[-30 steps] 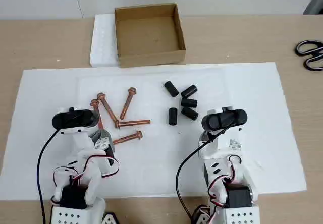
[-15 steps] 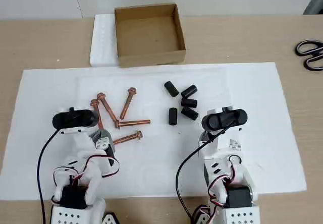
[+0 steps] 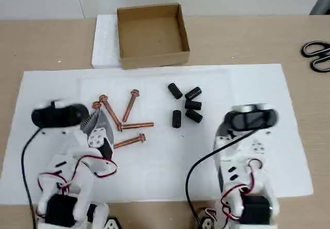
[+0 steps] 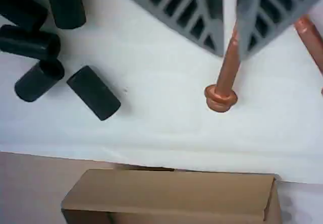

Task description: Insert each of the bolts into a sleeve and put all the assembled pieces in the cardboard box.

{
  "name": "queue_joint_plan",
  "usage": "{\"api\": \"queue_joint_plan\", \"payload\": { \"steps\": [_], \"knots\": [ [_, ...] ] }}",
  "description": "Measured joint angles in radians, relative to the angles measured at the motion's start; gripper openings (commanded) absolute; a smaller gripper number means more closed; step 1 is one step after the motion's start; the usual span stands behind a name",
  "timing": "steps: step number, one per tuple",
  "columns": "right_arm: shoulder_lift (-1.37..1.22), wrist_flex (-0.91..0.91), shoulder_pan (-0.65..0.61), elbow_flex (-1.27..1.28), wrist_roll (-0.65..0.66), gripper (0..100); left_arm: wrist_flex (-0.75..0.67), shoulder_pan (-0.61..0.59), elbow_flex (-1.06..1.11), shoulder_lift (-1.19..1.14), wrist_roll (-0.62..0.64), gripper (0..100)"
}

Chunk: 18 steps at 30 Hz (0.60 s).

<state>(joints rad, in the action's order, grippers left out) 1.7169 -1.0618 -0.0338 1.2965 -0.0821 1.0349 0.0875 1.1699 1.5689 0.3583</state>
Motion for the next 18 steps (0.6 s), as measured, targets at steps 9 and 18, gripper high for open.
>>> {"api": "queue_joint_plan", "payload": {
  "steps": [9,18],
  "knots": [
    [-0.631,-0.146,0.040,-0.618,-0.157,0.7,0.307,0.006,-0.792,-0.694,0.000,1],
    [-1.281,-0.626,-0.038,-1.310,-0.040,0.7,0.690,-0.021,-1.401,-1.200,-0.285,1]
  ]
}}
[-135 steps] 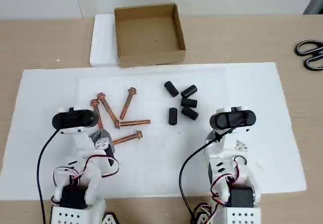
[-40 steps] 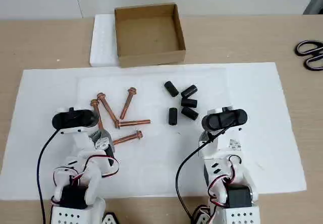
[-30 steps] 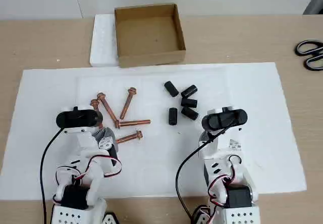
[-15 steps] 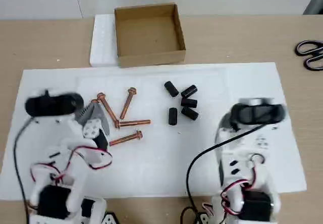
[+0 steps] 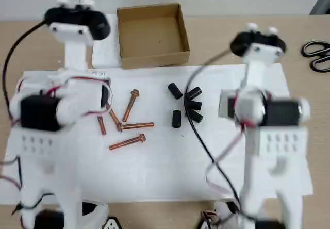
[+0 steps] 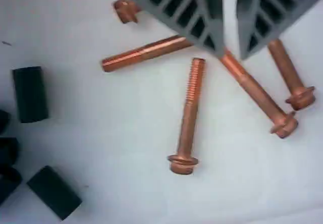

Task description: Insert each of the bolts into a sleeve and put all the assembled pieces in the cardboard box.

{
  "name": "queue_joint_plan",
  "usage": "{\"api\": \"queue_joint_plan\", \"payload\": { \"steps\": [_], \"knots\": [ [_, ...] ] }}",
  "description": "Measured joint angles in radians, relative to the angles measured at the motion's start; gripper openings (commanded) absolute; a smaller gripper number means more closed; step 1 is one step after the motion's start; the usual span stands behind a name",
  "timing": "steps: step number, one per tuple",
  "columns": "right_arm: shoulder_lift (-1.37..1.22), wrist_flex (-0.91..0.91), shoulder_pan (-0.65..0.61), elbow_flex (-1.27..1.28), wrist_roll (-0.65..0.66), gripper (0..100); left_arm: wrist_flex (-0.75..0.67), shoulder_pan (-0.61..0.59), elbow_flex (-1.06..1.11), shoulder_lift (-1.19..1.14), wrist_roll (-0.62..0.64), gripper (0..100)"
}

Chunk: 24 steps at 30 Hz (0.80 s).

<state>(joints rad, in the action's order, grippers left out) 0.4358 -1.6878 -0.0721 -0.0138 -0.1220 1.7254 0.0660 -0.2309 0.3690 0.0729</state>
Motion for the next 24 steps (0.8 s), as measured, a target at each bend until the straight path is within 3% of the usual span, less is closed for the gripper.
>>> {"api": "queue_joint_plan", "payload": {
  "steps": [3,8,15,20,24],
  "knots": [
    [-0.064,-0.014,-0.005,-0.061,0.032,0.8,-0.003,-0.029,-0.015,-0.038,-0.014,1],
    [-0.129,-0.015,-0.097,-0.071,0.192,0.9,-0.015,-0.029,0.072,-0.137,-0.028,1],
    [-0.336,0.040,-0.203,-0.023,0.267,0.9,-0.173,-0.035,0.198,-0.367,-0.023,1],
    [-0.476,0.078,-0.207,-0.021,0.334,1.3,-0.232,-0.035,0.207,-0.385,-0.005,1],
    [-0.503,0.098,-0.210,-0.034,0.368,7.8,-0.256,-0.035,0.207,-0.390,-0.005,1]
  ]
}}
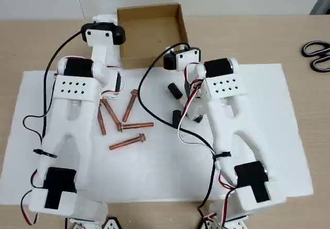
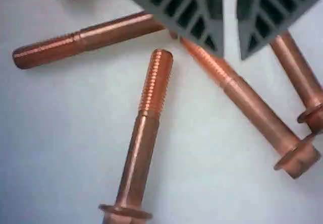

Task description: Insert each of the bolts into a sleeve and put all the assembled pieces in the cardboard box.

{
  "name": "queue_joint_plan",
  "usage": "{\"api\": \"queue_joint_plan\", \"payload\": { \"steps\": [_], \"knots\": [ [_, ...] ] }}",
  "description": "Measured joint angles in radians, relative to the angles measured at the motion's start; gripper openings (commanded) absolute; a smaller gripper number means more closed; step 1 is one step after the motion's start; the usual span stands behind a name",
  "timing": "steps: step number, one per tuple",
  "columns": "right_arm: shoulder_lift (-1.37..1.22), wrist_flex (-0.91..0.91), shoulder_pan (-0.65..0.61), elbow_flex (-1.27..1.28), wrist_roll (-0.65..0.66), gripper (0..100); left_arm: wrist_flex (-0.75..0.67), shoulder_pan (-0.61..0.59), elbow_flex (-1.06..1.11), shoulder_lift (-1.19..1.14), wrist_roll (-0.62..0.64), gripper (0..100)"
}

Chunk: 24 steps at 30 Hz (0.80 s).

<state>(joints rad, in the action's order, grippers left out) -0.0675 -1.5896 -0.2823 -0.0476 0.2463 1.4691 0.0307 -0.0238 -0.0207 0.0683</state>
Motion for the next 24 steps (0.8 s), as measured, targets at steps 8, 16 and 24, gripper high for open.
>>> {"api": "queue_joint_plan", "payload": {
  "steps": [8,16,24],
  "knots": [
    [-0.074,0.002,-0.006,-0.092,0.117,14.3,-0.069,0.000,0.092,0.000,0.000,1],
    [-0.242,0.021,-0.008,-0.311,0.175,14.3,-0.170,0.000,0.238,0.000,0.000,1],
    [-0.407,0.038,-0.009,-0.489,0.166,14.3,-0.232,0.000,0.285,0.000,0.000,1]
  ]
}}
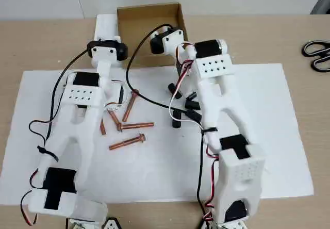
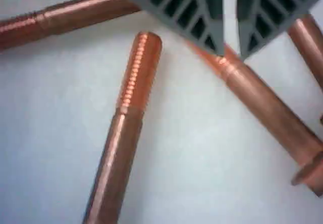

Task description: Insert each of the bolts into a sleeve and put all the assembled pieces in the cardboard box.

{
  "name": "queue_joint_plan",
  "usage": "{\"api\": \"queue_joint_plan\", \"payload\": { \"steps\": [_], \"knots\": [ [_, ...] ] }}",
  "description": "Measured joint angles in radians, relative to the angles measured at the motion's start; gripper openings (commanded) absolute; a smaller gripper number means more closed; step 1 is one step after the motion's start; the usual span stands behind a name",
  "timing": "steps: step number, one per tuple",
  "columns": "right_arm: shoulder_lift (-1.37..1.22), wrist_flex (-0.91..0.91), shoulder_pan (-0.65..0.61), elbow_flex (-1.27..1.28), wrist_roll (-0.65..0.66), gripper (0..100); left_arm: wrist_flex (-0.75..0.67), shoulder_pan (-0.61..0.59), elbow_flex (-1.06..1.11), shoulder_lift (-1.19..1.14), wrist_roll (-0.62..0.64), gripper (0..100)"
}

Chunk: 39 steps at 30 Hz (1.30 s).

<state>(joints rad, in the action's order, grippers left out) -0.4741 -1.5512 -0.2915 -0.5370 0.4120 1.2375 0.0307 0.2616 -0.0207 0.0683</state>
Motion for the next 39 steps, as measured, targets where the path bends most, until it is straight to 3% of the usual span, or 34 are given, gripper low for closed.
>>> {"api": "queue_joint_plan", "payload": {
  "steps": [7,21,39],
  "knots": [
    [-0.083,0.032,0.000,-0.023,-0.026,14.3,-0.084,0.000,0.075,0.000,0.000,1],
    [-0.083,0.106,-0.089,-0.026,-0.072,14.3,-0.092,0.000,0.084,0.000,0.000,1],
    [-0.216,0.203,-0.057,-0.032,-0.072,14.3,-0.092,0.000,0.103,-0.002,0.000,1]
  ]
}}
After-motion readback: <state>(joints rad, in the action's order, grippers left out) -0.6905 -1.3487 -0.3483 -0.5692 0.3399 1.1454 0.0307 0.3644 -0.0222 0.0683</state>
